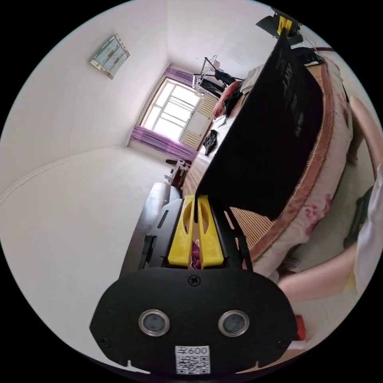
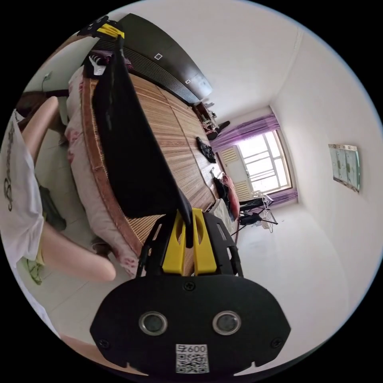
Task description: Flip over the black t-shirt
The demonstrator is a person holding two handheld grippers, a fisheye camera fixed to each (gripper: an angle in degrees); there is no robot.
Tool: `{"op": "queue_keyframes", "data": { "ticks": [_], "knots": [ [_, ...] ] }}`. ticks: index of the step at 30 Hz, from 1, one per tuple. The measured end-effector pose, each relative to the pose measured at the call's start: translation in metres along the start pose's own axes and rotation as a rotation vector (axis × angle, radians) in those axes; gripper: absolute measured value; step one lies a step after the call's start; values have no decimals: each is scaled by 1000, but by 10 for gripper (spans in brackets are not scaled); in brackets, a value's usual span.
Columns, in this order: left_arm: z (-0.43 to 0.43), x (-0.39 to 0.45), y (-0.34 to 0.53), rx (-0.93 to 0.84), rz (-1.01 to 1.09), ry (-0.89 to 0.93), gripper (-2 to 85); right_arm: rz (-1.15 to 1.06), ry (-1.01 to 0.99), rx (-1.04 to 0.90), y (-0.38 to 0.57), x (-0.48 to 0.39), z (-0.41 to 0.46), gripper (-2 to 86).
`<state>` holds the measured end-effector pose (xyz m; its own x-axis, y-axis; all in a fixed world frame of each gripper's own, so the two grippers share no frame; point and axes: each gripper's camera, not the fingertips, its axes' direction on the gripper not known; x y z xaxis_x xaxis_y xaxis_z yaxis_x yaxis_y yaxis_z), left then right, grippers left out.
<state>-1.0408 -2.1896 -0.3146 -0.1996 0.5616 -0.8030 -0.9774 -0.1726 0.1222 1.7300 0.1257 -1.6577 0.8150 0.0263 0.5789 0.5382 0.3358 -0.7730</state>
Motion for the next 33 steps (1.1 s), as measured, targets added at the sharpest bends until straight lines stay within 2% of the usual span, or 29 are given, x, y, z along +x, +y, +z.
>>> {"op": "queue_keyframes", "data": {
  "ticks": [2, 6, 10, 14, 17, 23, 33],
  "knots": [
    [-7, -17, -27, -41, -13, 85, 14, -36, -76, -3, -18, 21, -42, -8],
    [44, -16, -77, -96, 5, 261, 14, -62, -266, -88, -60, 47, -29, -8],
    [167, 26, -142, -185, 105, 410, 15, -59, -433, -230, -117, 57, 73, -8],
    [318, 67, -208, -244, 122, 493, 15, 95, -497, -324, -179, 93, 174, -8],
    [399, 78, -247, -365, 103, 649, 14, 197, -667, -482, -222, 128, 218, -8],
    [476, 48, -303, -399, 60, 826, 14, 230, -802, -541, -270, 181, 205, -8],
    [542, -49, -369, -347, -48, 965, 14, 363, -877, -568, -301, 266, 151, -7]
  ]
}}
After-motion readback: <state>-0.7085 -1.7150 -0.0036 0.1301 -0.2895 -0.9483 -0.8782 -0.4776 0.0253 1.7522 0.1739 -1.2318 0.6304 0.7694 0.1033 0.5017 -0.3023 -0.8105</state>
